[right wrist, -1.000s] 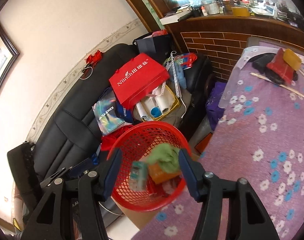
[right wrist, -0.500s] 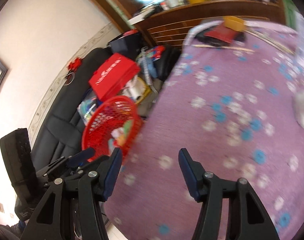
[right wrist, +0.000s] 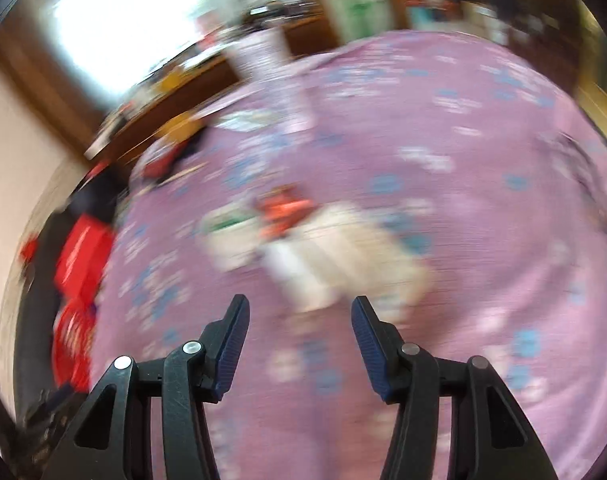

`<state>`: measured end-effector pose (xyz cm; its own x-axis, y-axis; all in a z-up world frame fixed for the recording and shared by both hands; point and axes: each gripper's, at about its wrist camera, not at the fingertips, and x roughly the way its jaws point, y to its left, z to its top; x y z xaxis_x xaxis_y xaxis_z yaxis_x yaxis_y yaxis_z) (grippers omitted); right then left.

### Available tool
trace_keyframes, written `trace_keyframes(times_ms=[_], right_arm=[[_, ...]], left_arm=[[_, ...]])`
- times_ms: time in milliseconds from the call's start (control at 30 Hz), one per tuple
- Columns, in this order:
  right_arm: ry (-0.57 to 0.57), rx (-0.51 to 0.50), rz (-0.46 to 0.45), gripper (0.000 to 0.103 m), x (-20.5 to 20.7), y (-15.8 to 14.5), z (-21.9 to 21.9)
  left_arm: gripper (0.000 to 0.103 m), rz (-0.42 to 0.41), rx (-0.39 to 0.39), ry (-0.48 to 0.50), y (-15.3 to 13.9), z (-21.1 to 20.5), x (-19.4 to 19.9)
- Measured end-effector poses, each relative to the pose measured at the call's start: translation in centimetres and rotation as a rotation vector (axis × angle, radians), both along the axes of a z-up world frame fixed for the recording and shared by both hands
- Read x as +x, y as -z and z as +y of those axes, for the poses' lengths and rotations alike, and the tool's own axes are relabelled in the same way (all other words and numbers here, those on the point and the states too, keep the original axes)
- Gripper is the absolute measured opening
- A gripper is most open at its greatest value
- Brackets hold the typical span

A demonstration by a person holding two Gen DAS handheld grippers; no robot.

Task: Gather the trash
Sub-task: 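Move both tools back over the table, then grasp the white bottle with the left tool while the right tool grasps the medicine box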

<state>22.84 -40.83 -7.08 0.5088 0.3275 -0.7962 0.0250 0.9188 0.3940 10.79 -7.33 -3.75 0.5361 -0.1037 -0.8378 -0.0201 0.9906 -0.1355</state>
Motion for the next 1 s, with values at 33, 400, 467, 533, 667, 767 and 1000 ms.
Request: trace_keyframes(times_ms=[33,400,467,533,667,767,1000], right_arm=[[0.015,0.008,0.014,0.056,0.4,0.5,-0.7],[-0.007,-0.036,0.087,0.011,3.6,4.1,-1.4],[-0.023,-0.052,0.051,0.006,2.8,3.3,-2.1],[-0.032,-0.063,0.026,0.006,1.8,2.4,-2.8],[-0.054,-0.083,-0.019,0.006,-1.2,0.6,-4.3],[-0.067,-0.065,-0.023,0.006,-3.3,0.0,-5.6],[-0.066,0.000,-0.042,0.006,-7.0,-1.0,-8.1]], left_arm=[[0.056,0.003,0.002,0.004,0.1,-0.6,0.1],[0.062,0.005,0.002,0.106,-1.1,-8.3,4.2],[0.062,0.011,-0.011,0.121,-1.2,-9.6,5.3],[0.063,0.020,-0.029,0.133,-0.9,-11.0,6.8],[0.063,0.066,-0.051,0.131,0.6,-13.8,10.2],[0.063,0.112,-0.068,0.118,2.4,-15.6,13.1],[0.038,0.193,-0.045,0.082,6.8,-18.7,18.0]])
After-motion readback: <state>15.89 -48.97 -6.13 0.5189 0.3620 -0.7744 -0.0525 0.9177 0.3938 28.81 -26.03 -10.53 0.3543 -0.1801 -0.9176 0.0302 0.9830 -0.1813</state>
